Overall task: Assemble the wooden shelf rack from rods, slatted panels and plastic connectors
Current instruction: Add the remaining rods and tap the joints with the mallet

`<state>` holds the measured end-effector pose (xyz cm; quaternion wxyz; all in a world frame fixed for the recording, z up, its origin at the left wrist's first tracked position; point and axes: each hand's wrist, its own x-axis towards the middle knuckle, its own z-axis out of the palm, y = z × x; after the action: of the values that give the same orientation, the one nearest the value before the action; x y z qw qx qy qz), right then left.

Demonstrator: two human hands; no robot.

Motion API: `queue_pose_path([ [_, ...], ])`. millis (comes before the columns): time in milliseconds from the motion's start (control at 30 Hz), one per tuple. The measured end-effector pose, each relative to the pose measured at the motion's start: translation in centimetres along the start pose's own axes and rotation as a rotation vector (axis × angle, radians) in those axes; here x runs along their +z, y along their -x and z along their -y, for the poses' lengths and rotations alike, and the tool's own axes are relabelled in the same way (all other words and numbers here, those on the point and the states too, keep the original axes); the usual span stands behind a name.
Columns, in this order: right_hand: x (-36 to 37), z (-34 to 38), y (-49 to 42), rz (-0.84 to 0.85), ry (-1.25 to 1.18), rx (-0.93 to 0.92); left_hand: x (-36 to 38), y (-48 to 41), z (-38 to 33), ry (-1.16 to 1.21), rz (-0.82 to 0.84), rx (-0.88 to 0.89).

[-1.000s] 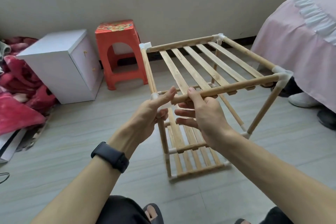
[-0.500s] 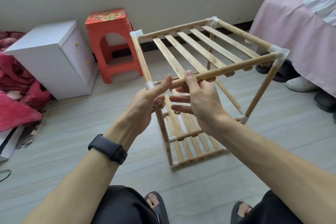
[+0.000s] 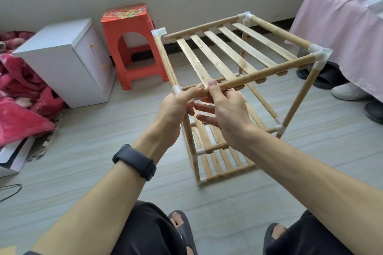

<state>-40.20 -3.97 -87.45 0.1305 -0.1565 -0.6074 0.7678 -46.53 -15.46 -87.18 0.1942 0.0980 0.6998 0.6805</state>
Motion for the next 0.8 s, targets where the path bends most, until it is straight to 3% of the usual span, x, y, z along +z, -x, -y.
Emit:
queue_pose_path([
  [233,0.8,-0.1,-0.3,-0.104,0.059,0.008,2.2,0.0,0.4,-0.112,-0.148,0.178],
  [300,0.1,0.3,-0.5,-0.077,0.111,0.015,2.7,0.3,0.3,-0.124,-0.04,0.181],
  [400,-2.4,1.3,-0.9,-0.148,0.21,-0.002,4.2,1.4,0.5,-0.228,0.301,0.202],
  [467,-4.7,2.1,-1.3,-0.234,0.205,-0.002,4.8,1.3,0.5,-0.351,0.372,0.235],
  [533,-7.8,3.0,-1.6,-0.333,0.187,0.004,4.2,0.0,-0.9,-0.431,0.245,0.316],
  [667,-14.5,5.6,-1.7,-0.623,0.132,-0.004,-0.3,-4.5,-5.0,-0.643,-0.343,0.505],
  [733,-16.9,6.3,-1.5,-0.765,0.147,-0.071,-2.3,-7.4,-6.6,-0.673,-0.427,0.398],
  [800,-18.2,6.5,-1.1,-0.877,0.227,-0.152,-3.0,-9.8,-7.3,-0.689,-0.385,0.218],
])
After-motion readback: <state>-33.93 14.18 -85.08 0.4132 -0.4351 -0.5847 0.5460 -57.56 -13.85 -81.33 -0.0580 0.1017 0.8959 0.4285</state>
